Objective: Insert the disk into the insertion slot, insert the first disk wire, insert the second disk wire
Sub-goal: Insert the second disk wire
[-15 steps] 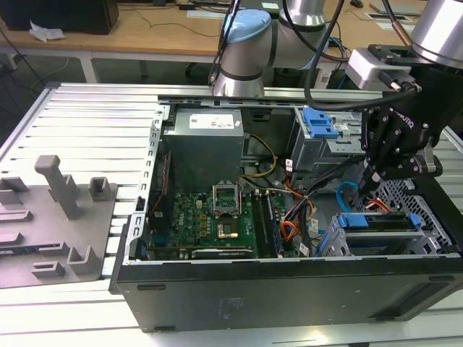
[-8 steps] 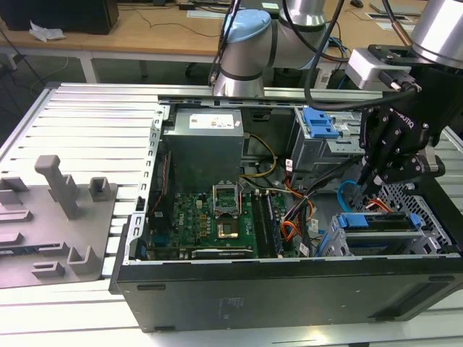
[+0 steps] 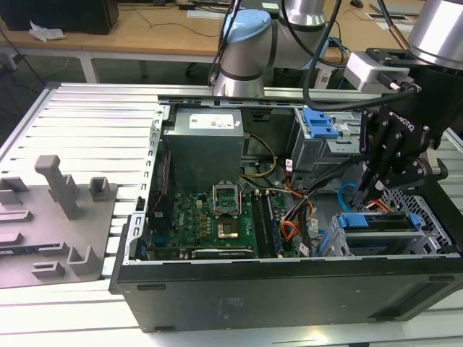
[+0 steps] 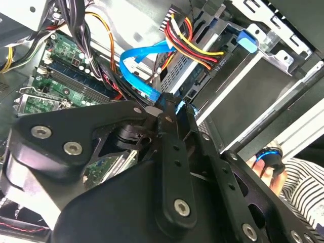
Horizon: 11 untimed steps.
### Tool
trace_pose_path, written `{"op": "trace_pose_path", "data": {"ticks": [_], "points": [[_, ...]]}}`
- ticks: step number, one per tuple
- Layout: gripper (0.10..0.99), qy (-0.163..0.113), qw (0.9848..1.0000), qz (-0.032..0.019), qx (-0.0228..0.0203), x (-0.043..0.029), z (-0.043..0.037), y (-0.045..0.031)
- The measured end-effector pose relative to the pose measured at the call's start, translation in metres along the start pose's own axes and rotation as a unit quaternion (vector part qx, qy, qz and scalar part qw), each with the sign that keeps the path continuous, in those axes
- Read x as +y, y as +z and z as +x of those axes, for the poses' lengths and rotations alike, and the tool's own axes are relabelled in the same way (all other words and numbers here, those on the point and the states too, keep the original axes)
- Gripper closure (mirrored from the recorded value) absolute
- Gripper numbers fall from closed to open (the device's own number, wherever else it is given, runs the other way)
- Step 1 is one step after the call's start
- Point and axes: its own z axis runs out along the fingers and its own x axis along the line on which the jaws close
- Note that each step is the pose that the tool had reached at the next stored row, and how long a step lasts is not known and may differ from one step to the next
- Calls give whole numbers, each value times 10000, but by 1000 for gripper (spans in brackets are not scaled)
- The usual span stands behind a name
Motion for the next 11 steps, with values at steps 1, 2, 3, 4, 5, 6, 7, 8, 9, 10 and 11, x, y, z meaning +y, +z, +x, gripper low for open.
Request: {"op": "trace_pose_path", "data": {"ticks": [1,2,3,4,5,6,7,8,9,10,11], "points": [[847,0,10000,9,0,3,1,-11],[847,1,10000,16,2,7,1,-19],[847,0,10000,16,1,7,1,-17],[847,-3,10000,16,0,7,0,-9],[847,-6,10000,15,2,6,-1,6],[847,-9,10000,14,2,5,-3,24],[847,-9,10000,14,3,5,-3,28],[847,-9,10000,14,3,5,-3,28],[847,-9,10000,14,2,5,-3,30],[859,-9,10000,14,2,5,-3,29],[922,-9,10000,14,2,5,-2,29]]}}
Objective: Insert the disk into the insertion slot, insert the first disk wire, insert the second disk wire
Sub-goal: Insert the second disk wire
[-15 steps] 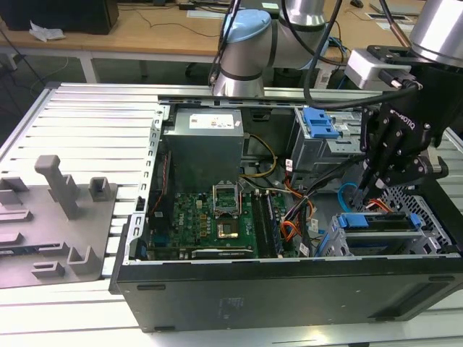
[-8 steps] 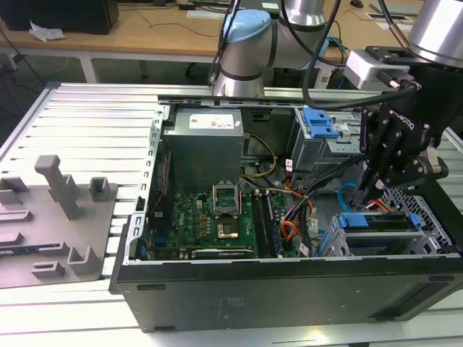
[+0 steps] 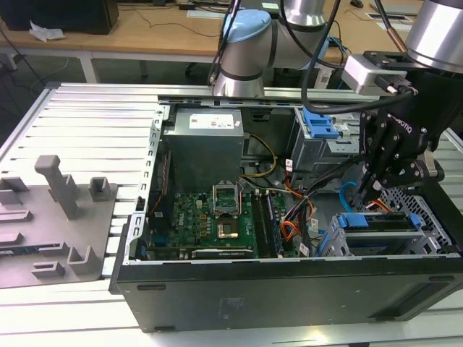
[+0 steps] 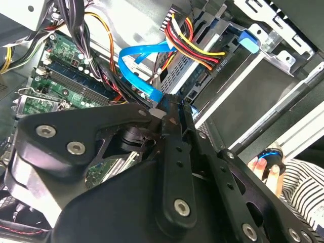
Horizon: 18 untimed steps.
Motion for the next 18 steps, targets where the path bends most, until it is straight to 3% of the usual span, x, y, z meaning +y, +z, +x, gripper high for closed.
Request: {"op": "trace_pose_path", "data": {"ticks": [5,7,8,10,11,12,18], "points": [[925,0,10000,0,0,0,5,1],[925,0,10000,1,-19,7,121,13],[925,-3,10000,5,-79,10,171,19],[925,-7,9997,14,-234,11,199,26],[925,-10,9994,20,-338,12,214,29],[925,-11,9992,24,-394,10,229,33],[925,46,9992,3,-398,-80,314,57]]}}
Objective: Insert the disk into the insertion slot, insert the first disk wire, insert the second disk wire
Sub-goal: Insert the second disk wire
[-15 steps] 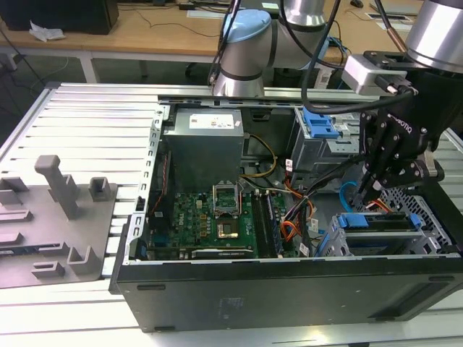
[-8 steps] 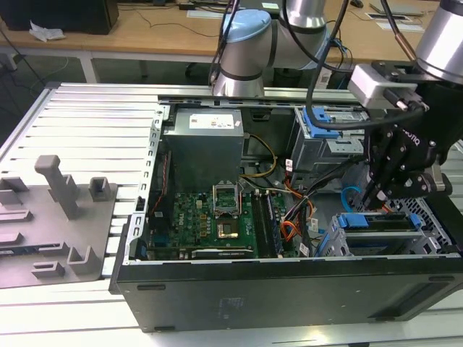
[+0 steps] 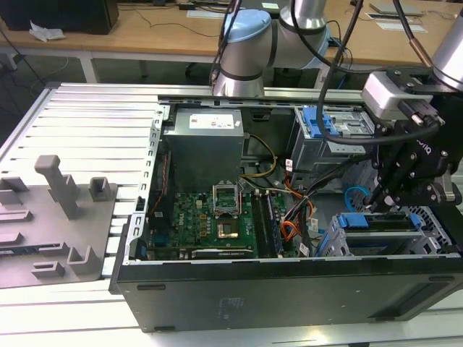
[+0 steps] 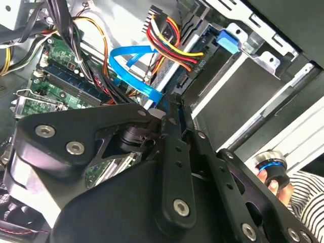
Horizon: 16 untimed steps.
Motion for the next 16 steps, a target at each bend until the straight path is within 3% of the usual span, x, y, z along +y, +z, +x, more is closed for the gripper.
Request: {"op": "trace_pose_path", "data": {"ticks": [3,6,16], "points": [[925,82,10000,-2,-4,-20,31,19],[925,93,10000,-14,-5,-98,35,66],[925,88,9999,-22,-130,-153,24,130]]}}
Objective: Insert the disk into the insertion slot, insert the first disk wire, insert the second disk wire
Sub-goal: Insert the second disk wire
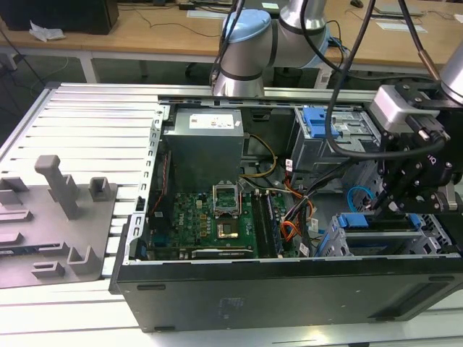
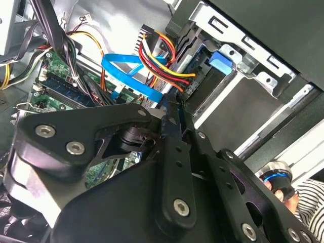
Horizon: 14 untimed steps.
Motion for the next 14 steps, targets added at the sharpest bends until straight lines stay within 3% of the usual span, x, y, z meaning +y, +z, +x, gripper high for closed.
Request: {"op": "trace_pose_path", "data": {"ticks": [14], "points": [[925,43,10000,0,-6,-3,51,34]]}}
